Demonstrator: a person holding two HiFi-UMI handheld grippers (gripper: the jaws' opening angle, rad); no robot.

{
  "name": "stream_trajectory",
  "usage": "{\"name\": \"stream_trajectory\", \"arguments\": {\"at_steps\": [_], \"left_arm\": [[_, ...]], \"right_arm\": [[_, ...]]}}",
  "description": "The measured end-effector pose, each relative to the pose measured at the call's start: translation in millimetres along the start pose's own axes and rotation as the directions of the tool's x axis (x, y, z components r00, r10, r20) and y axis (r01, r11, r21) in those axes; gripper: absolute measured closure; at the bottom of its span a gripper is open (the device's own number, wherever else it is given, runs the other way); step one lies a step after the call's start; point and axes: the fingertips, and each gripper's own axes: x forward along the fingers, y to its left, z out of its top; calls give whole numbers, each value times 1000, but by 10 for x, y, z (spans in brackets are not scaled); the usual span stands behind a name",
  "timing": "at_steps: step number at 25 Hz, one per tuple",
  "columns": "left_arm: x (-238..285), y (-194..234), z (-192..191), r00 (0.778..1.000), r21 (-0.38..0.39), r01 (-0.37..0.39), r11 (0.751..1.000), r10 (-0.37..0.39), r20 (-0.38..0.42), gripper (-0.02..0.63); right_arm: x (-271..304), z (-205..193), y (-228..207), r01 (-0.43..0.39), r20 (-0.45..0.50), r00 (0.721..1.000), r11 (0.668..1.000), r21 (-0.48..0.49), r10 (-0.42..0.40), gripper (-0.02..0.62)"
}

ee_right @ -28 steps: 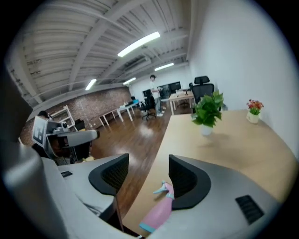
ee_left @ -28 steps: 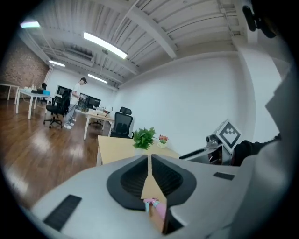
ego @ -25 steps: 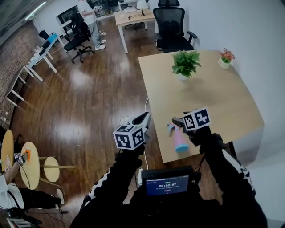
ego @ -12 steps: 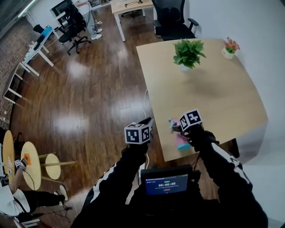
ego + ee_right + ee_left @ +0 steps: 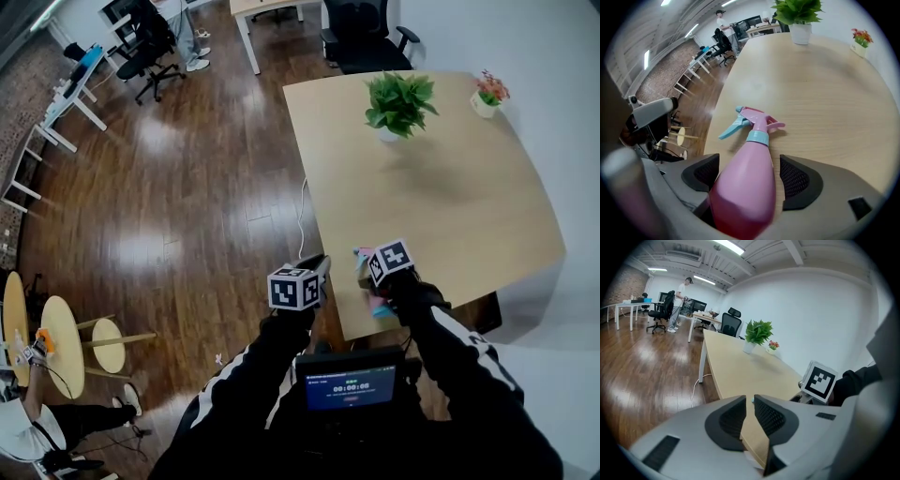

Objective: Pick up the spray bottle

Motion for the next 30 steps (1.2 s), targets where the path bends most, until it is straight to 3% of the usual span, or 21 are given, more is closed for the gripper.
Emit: {"name": "stream_trajectory", "arguments": {"at_steps": [2,4,10,14,17,20,24,30], "left_arm": [[11,1,3,1000,-21,-2,1000,3,3,541],[12,-16,10,1000,-35,-3,999,3,11,541],[-79,-66,37,999,-34,3,999,-1,33,541],[-279,-139,89,998,-28,-7,1000,9,69,541],[-447,-206,203,991,-9,-30,1000,31,130,548],[-715,-348,398,977,30,-34,999,27,210,560],[-1174,-559,685,950,90,-44,995,14,311,565],[-1799,-882,914,906,151,-56,987,-13,422,565]], "right_arm": [[-5,-12,-12,37,-37,999,999,-38,-38,202],[-19,-26,-39,60,-54,997,997,-55,-63,249],[-47,-88,-40,19,-17,1000,1000,-7,-20,253],[-302,-15,30,-30,78,997,1000,5,30,255],[-640,166,78,-72,204,976,997,2,70,255],[-1148,342,225,-131,360,923,991,-38,136,255],[-1872,371,486,-218,540,807,970,-106,241,255],[-2770,216,743,-205,719,642,963,-173,266,255]]}}
